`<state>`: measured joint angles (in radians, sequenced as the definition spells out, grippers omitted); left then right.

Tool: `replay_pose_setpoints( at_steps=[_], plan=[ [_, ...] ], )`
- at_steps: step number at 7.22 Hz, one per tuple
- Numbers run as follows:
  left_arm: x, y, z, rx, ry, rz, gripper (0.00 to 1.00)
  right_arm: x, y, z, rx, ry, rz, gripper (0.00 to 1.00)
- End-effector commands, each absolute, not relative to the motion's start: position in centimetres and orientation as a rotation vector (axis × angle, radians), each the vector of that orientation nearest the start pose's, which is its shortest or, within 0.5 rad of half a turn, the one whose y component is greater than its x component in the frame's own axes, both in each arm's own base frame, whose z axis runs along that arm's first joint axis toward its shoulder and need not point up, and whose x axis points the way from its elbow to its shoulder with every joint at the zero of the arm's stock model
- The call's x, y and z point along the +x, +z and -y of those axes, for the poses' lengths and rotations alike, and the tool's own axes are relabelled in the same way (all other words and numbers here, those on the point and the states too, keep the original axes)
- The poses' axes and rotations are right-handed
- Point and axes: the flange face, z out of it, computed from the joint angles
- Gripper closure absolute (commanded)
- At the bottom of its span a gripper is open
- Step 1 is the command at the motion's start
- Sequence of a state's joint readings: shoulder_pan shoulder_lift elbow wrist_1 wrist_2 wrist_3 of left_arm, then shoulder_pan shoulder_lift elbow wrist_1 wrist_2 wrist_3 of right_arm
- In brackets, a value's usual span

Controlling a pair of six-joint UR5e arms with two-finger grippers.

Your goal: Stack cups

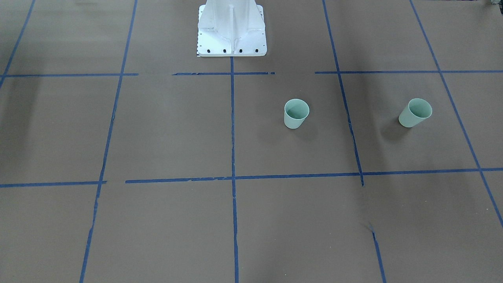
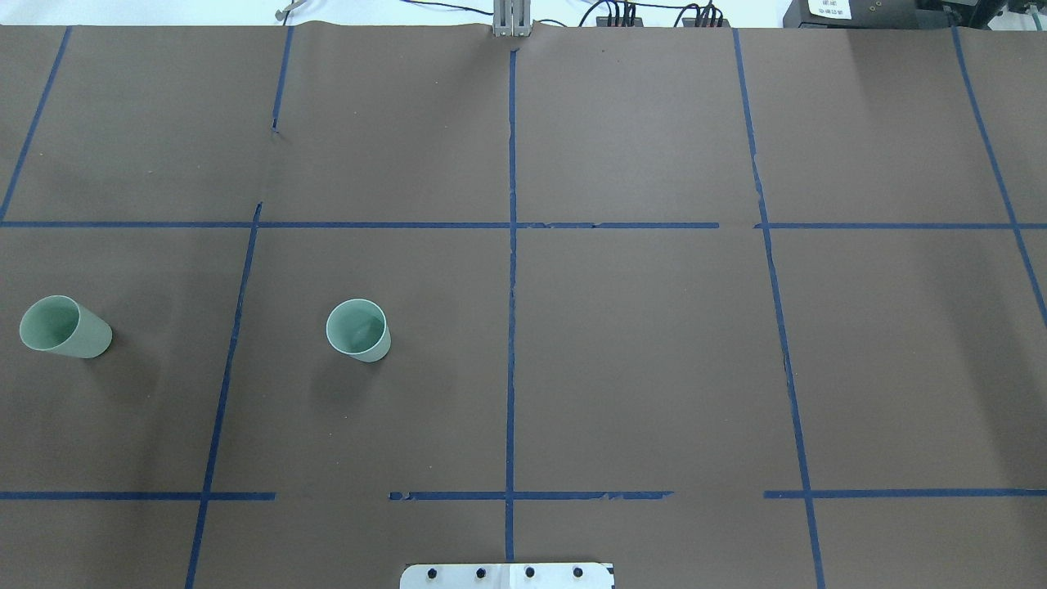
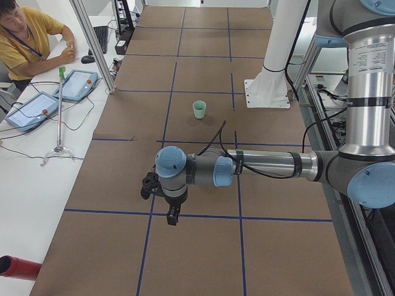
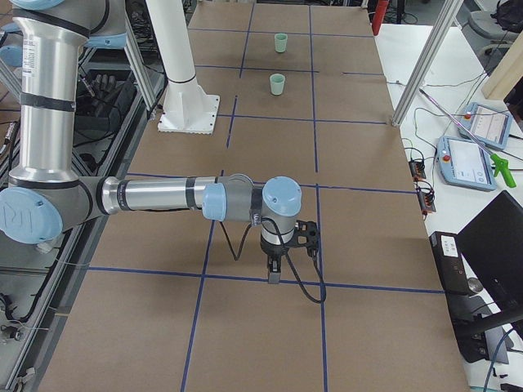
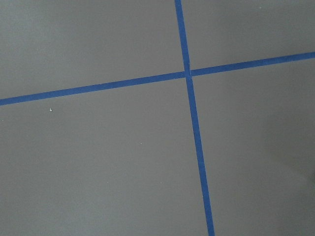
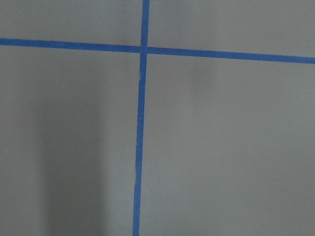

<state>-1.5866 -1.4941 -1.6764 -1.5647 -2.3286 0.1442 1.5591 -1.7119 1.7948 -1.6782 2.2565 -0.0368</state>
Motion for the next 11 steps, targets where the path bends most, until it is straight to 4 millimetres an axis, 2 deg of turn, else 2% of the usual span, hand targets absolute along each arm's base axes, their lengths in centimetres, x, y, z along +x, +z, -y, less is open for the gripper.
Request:
replay_pose_setpoints(
  at_steps=[1, 3, 4, 5, 6, 7, 8, 10, 11],
  plan=[
    [-7.2, 64.0, 46.1, 0.096, 0.140, -0.755, 0.00, 6.5, 63.0, 43.0, -0.015, -0.039, 0.686, 0.00],
    [-7.2, 64.6, 46.3, 0.083, 0.133, -0.754, 0.00, 6.6, 63.0, 43.0, -0.015, -0.037, 0.686, 0.00],
    [-7.0, 63.3, 46.6, 0.114, 0.156, -0.753, 0.00, 6.5, 63.0, 43.0, -0.015, -0.039, 0.686, 0.00],
    [-5.4, 61.6, 47.4, 0.180, 0.188, -0.755, 0.00, 6.5, 63.0, 43.0, -0.015, -0.039, 0.686, 0.00],
    [-2.5, 60.6, 48.2, 0.158, 0.087, -0.772, 0.00, 6.5, 63.0, 43.0, -0.015, -0.039, 0.686, 0.00],
    [2.0, 59.4, 48.7, 0.183, 0.049, -0.809, 0.00, 6.6, 63.0, 43.0, -0.015, -0.037, 0.686, 0.00],
    [5.6, 58.6, 48.4, 0.190, 0.020, -0.847, 0.00, 6.6, 63.0, 43.0, -0.015, -0.037, 0.686, 0.00],
    [11.2, 57.7, 47.6, 0.152, -0.039, -0.879, 0.00, 6.6, 63.0, 43.0, -0.015, -0.037, 0.686, 0.00],
    [13.3, 58.4, 46.7, 0.140, -0.050, -0.855, 0.00, 6.6, 63.0, 43.0, -0.015, -0.037, 0.686, 0.00]
  ],
)
